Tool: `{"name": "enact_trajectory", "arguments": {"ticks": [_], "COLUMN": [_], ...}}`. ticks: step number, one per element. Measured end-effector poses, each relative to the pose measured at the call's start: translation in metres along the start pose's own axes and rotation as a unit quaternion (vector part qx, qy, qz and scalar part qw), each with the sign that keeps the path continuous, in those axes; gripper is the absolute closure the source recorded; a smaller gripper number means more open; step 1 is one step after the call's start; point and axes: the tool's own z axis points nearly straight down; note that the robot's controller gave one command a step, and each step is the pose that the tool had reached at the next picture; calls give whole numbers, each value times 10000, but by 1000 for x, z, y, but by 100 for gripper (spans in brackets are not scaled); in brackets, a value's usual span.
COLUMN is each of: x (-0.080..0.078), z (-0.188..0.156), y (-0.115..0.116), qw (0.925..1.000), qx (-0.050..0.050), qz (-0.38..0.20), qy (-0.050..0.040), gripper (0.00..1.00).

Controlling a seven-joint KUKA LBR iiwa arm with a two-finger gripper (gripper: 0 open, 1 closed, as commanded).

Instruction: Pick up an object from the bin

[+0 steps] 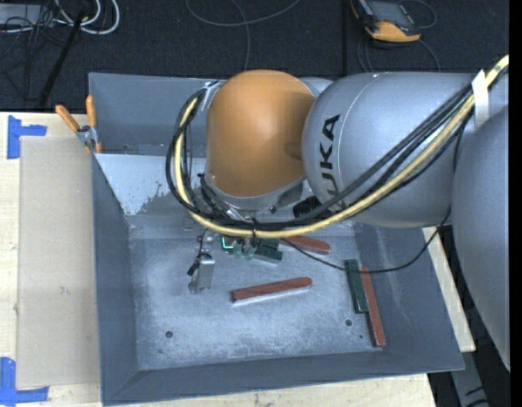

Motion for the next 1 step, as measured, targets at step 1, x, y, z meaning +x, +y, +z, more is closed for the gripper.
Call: {"name": "enact_trajectory", "arguments": {"ticks": [1], "x": [59], "z": [115], "y": [-119], "qw": [9988], "qx": [22], "qz": [-497], "qy": [22], "gripper": [0]}}
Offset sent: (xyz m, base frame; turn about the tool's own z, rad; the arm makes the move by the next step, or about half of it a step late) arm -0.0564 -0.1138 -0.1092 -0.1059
